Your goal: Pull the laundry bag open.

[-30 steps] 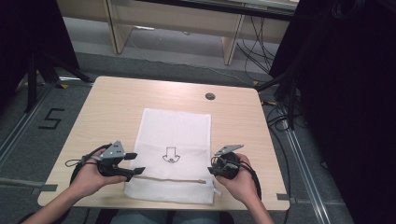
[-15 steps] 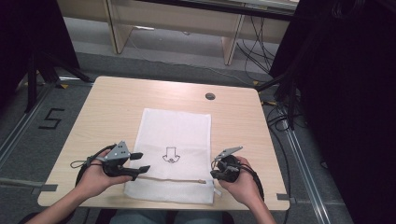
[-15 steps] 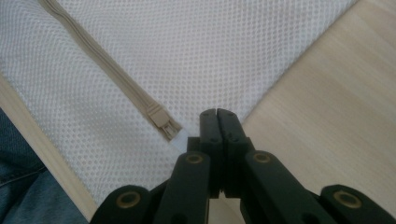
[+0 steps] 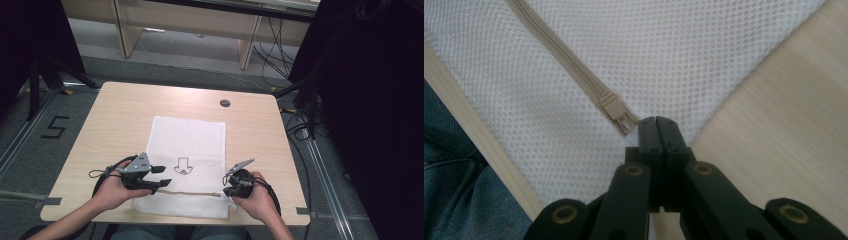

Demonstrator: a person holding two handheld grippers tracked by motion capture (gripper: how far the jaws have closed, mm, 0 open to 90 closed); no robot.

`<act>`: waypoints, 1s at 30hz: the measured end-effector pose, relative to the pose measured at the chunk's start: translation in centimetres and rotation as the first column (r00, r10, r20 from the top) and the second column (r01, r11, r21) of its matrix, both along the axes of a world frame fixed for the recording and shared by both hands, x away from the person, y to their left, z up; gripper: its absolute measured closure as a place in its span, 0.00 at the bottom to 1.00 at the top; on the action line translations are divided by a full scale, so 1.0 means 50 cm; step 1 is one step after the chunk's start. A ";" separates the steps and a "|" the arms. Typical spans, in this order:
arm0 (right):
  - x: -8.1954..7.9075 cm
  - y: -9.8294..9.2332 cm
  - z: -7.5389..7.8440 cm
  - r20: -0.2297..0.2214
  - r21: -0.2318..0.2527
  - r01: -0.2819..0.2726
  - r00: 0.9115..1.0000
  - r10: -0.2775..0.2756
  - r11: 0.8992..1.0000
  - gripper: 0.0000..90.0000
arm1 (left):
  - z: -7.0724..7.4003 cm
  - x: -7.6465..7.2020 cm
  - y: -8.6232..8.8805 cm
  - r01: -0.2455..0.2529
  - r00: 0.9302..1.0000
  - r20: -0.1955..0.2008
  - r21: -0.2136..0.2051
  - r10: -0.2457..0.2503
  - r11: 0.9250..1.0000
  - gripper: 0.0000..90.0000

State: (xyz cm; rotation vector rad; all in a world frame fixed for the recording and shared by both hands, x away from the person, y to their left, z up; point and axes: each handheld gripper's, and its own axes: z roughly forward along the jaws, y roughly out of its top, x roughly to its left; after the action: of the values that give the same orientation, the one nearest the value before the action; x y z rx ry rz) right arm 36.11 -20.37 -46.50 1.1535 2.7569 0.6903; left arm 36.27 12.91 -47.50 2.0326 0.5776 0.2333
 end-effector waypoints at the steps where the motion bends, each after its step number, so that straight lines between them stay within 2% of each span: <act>1: 0.001 0.000 -0.003 -0.016 -0.004 0.004 1.000 -0.004 1.000 1.00 | 0.000 0.000 -0.008 0.006 1.000 -0.002 0.000 -0.006 1.000 0.55; 3: 0.000 0.000 -0.005 -0.047 -0.014 0.035 0.998 -0.035 0.999 1.00 | 0.000 0.001 -0.020 0.018 1.000 -0.006 0.008 -0.018 1.000 0.55; 4: 0.005 -0.002 -0.009 -0.026 -0.002 -0.009 1.000 0.009 1.000 1.00 | -0.001 0.002 -0.025 0.030 1.000 -0.006 0.013 -0.030 0.999 0.55; 6: 0.005 -0.001 -0.009 -0.027 -0.004 -0.004 1.000 0.004 1.000 1.00 | -0.005 0.003 -0.036 0.036 0.999 -0.021 0.003 -0.036 0.999 0.55; 8: 0.006 0.000 -0.009 -0.032 0.012 -0.009 0.999 0.010 1.000 1.00 | -0.007 0.008 -0.046 0.047 0.999 -0.023 0.022 -0.047 0.999 0.55; 11: 0.008 -0.001 -0.012 -0.041 0.038 -0.012 0.999 0.014 0.999 1.00 | -0.010 0.012 -0.059 0.063 0.998 -0.019 0.021 -0.063 0.998 0.55; 12: 0.007 -0.001 -0.013 -0.041 0.042 -0.005 0.999 0.007 0.999 1.00 | -0.009 0.012 -0.063 0.066 0.997 -0.029 0.028 -0.065 0.997 0.55; 13: 0.005 -0.001 -0.013 -0.045 0.044 0.005 0.999 -0.003 0.999 1.00 | -0.011 0.013 -0.068 0.071 0.997 -0.024 0.019 -0.070 0.997 0.55; 14: 0.005 -0.002 -0.014 -0.044 0.048 0.010 0.999 -0.008 0.999 1.00 | -0.010 0.016 -0.072 0.080 0.997 -0.020 0.031 -0.079 0.996 0.55; 15: 0.003 -0.001 -0.011 -0.065 0.039 0.044 0.997 -0.041 0.998 0.99 | -0.013 0.015 -0.076 0.074 0.997 -0.027 0.011 -0.074 0.997 0.55; 16: 0.003 -0.002 -0.011 -0.061 0.038 0.047 0.997 -0.045 0.998 0.98 | -0.012 0.019 -0.078 0.094 0.995 -0.017 0.032 -0.094 0.995 0.55; 17: 0.005 -0.002 -0.012 -0.056 0.038 0.056 0.997 -0.054 0.998 0.98 | -0.012 0.019 -0.082 0.083 0.996 -0.022 0.038 -0.082 0.996 0.55; 18: 0.007 -0.004 -0.014 -0.039 0.046 0.046 0.998 -0.045 0.998 0.98 | -0.014 0.020 -0.087 0.086 0.996 -0.020 0.030 -0.086 0.996 0.55; 20: 0.006 -0.002 -0.013 -0.032 0.040 0.053 0.998 -0.052 0.998 0.99 | -0.015 0.022 -0.097 0.098 0.995 -0.025 0.032 -0.098 0.995 0.55; 21: 0.006 -0.001 -0.012 -0.032 0.034 0.049 0.998 -0.048 0.998 1.00 | -0.016 0.024 -0.102 0.096 0.995 -0.019 0.043 -0.095 0.994 0.55; 22: 0.002 0.002 -0.009 -0.046 0.024 0.068 0.997 -0.067 0.997 1.00 | -0.017 0.023 -0.108 0.101 0.995 -0.026 0.035 -0.100 0.994 0.55; 23: 0.000 0.004 -0.009 -0.043 0.023 0.069 0.997 -0.068 0.997 1.00 | -0.017 0.025 -0.115 0.113 0.993 -0.025 0.043 -0.112 0.993 0.55; 24: 0.003 0.003 -0.013 -0.011 0.021 0.032 0.999 -0.032 0.999 1.00 | -0.017 0.025 -0.120 0.117 0.993 -0.026 0.043 -0.116 0.992 0.55; 25: 0.003 0.004 -0.014 -0.011 0.009 0.034 0.999 -0.034 0.999 1.00 | -0.018 0.025 -0.124 0.115 0.993 -0.022 0.050 -0.114 0.992 0.55; 26: 0.003 0.003 -0.016 -0.012 -0.004 0.033 0.999 -0.033 0.999 1.00 | -0.018 0.025 -0.131 0.123 0.992 -0.029 0.049 -0.122 0.991 0.55; 27: 0.003 0.003 -0.020 -0.032 -0.012 0.045 0.998 -0.045 0.999 1.00 | -0.018 0.026 -0.136 0.135 0.991 -0.028 0.052 -0.134 0.989 0.55; 28: 0.004 0.001 -0.024 -0.034 -0.005 0.038 0.999 -0.038 0.999 1.00 | -0.018 0.026 -0.141 0.139 0.990 -0.026 0.059 -0.137 0.989 0.55; 29: 0.005 0.001 -0.026 -0.043 -0.001 0.038 0.998 -0.038 0.999 1.00 | -0.018 0.025 -0.147 0.142 0.989 -0.036 0.045 -0.140 0.989 0.55; 30: 0.004 0.002 -0.028 -0.053 -0.003 0.040 0.998 -0.040 0.999 1.00 | -0.019 0.026 -0.150 0.152 0.988 -0.026 0.045 -0.151 0.987 0.55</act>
State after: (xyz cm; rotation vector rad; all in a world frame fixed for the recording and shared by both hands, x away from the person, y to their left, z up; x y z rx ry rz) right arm 36.32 -20.26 -47.91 1.2406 2.7680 0.6628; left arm 37.59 5.41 -48.45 2.1155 0.4326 0.1347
